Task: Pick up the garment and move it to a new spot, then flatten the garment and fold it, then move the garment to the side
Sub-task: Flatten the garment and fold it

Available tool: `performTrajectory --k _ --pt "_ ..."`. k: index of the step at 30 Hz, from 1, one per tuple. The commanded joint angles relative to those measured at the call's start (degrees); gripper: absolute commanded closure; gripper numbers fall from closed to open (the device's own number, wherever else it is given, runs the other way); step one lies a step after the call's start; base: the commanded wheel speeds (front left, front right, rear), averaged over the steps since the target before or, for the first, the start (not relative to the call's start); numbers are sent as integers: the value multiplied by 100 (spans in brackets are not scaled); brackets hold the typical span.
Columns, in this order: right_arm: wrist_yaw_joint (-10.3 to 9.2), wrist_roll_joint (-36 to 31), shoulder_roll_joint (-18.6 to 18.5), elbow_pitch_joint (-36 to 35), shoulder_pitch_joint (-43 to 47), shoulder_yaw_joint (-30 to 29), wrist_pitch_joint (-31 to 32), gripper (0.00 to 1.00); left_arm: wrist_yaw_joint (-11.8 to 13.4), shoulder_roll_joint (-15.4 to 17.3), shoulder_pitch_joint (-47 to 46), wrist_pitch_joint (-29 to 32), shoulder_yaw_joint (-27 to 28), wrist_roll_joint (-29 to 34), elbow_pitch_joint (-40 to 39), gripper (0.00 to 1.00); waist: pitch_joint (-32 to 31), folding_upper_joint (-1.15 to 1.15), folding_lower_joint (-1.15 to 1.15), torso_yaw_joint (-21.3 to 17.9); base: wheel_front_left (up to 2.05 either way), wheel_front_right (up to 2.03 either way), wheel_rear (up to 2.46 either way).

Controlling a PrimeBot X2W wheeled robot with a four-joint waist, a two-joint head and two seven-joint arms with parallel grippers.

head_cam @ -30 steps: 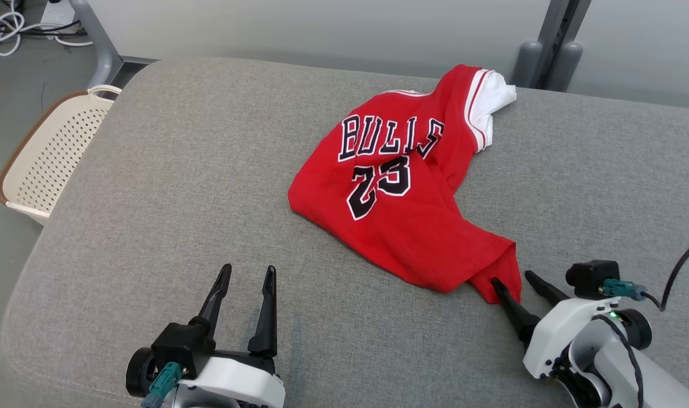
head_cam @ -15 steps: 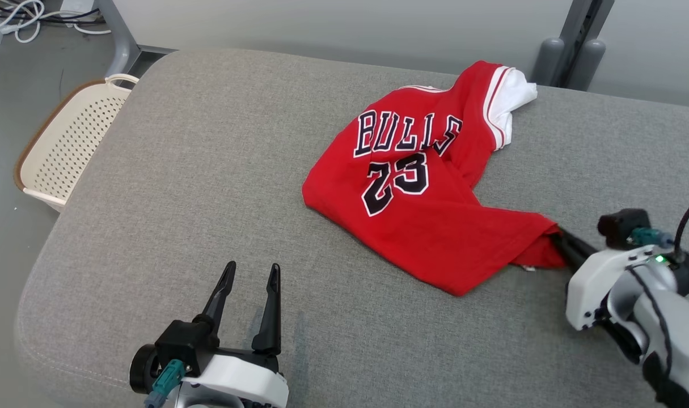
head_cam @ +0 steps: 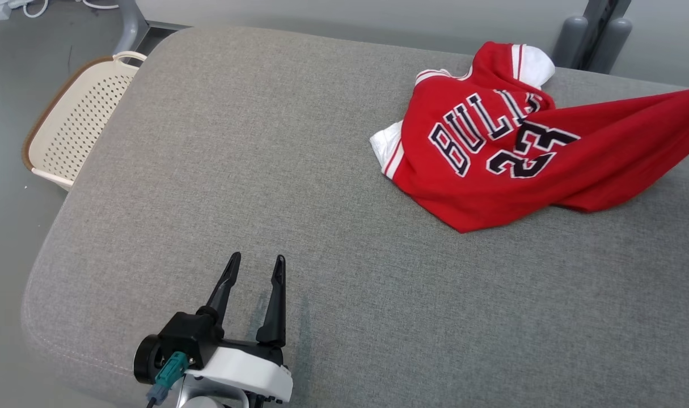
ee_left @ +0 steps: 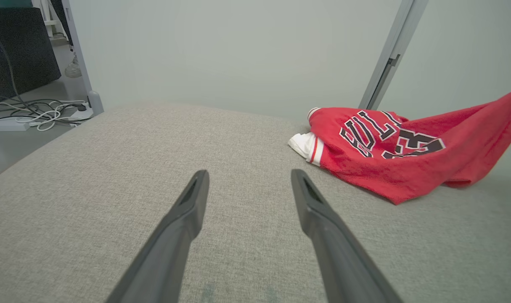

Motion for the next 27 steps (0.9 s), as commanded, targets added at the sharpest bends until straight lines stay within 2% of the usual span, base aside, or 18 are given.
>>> performTrajectory --k 1,2,3,11,17,23,27 --pt "0 -226 -30 208 -129 -149 -88 67 12 24 -98 -8 -7 -30 5 0 48 0 0 40 0 0 0" --pt "0 -336 -11 332 -183 -251 -106 46 16 24 -112 -8 -13 -35 10 0 61 0 0 51 0 0 0" --pt "0 -433 11 419 -235 -369 -138 0 20 24 -118 -8 -17 -35 15 0 71 0 0 58 0 0 0" --pt "0 -896 391 642 34 -995 -188 0 21 24 -36 -8 21 38 65 0 -14 0 0 -103 0 0 0" --pt "0 -695 760 239 545 -1345 -189 0 -9 24 50 -8 53 97 95 0 -170 0 0 -342 0 0 0" --pt "0 -269 1172 -307 1248 -1282 -188 0 -42 23 130 -8 77 126 121 0 -302 0 0 -505 0 0 0" --pt "0 48 1418 -499 1676 -898 -98 0 -65 24 169 -8 63 155 135 0 -334 0 0 -546 0 0 0"
